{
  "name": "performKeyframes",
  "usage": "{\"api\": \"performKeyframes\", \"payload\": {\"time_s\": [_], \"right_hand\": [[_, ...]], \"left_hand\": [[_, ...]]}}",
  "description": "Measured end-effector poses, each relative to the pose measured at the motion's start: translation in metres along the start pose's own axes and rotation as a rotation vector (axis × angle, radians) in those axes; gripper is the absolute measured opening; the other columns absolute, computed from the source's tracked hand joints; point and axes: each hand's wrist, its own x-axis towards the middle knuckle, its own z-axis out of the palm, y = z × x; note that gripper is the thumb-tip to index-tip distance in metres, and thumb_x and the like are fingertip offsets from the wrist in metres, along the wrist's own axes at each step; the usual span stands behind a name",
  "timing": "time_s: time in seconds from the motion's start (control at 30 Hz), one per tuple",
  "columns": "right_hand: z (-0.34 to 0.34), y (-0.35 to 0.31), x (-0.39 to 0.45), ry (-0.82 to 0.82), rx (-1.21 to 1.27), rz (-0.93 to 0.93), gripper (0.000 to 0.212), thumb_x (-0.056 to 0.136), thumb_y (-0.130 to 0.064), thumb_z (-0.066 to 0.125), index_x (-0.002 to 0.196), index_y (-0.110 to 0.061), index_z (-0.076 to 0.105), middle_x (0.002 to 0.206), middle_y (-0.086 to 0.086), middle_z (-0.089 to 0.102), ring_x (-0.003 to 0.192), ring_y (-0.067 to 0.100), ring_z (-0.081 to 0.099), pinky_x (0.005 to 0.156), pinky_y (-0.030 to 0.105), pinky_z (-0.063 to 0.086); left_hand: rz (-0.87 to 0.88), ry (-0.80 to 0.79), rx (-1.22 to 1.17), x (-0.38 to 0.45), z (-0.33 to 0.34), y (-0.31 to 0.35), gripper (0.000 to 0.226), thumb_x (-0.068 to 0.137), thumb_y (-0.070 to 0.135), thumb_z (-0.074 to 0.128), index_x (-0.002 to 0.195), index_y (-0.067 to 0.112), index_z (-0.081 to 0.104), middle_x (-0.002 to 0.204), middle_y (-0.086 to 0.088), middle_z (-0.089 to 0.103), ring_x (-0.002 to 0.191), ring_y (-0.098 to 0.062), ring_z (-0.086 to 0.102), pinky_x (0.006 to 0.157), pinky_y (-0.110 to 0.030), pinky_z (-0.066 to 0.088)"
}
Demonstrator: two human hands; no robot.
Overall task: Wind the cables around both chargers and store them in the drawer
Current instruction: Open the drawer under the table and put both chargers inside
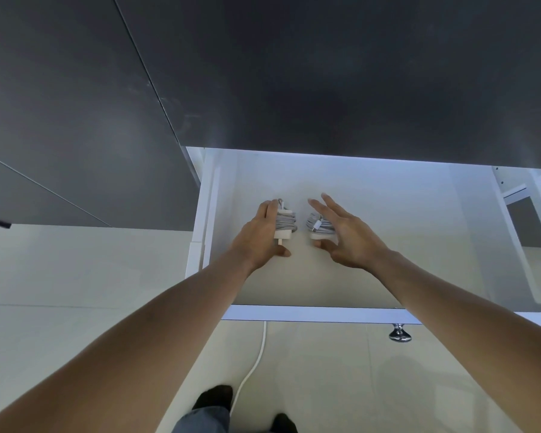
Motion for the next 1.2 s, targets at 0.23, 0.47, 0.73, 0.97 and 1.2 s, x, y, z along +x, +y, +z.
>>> {"api": "performKeyframes", "payload": {"time_s": [0.23,0.47,0.73,0.97,1.2], "right_hand": [[-0.001,0.0,0.0,0.001,-0.001,0.011,0.087,0.084,-0.028,0.067,0.147,-0.04,0.007,0.159,-0.006,0.002,0.142,0.026,0.026,0.11,0.041,0.03],[-0.013,-0.008,-0.012,0.0,0.009,0.054,0.098,0.081,-0.028,0.07,0.149,-0.034,0.001,0.159,-0.004,0.003,0.144,0.021,0.018,0.113,0.037,0.025],[-0.041,-0.023,-0.055,0.048,-0.077,0.057,0.075,0.094,-0.035,0.049,0.15,-0.024,0.001,0.159,0.0,0.005,0.146,0.016,0.008,0.116,0.031,0.015],[-0.054,-0.05,-0.127,0.339,-0.027,0.171,0.055,0.097,-0.034,0.036,0.147,-0.012,0.027,0.153,0.011,0.029,0.141,0.027,0.027,0.113,0.042,0.03],[-0.015,-0.052,-0.188,0.389,-0.092,0.191,0.053,0.1,-0.033,0.022,0.145,-0.007,0.029,0.153,0.011,0.027,0.143,0.021,0.019,0.114,0.041,0.02]], "left_hand": [[0.006,0.0,-0.015,-0.001,-0.002,0.002,0.101,0.066,0.026,0.085,0.143,0.01,0.02,0.148,-0.005,0.026,0.119,-0.034,0.049,0.096,-0.039,0.044],[0.01,-0.007,0.037,-0.009,-0.014,0.013,0.106,0.067,0.036,0.082,0.145,0.01,0.014,0.154,-0.006,0.016,0.13,-0.03,0.039,0.103,-0.034,0.038],[0.001,0.01,0.375,-0.04,-0.043,0.048,0.074,0.094,0.045,0.045,0.148,0.007,0.009,0.158,-0.012,-0.005,0.145,-0.031,0.006,0.116,-0.043,0.011],[-0.058,0.12,0.398,-0.102,-0.046,0.086,0.061,0.099,0.044,0.027,0.145,0.003,0.025,0.157,-0.017,0.007,0.145,-0.032,0.009,0.116,-0.047,0.01],[0.038,0.151,0.438,-0.179,0.026,0.084,0.068,0.099,0.05,0.005,0.145,0.003,0.021,0.155,-0.013,0.016,0.146,-0.022,-0.005,0.115,-0.041,0.007]]}}
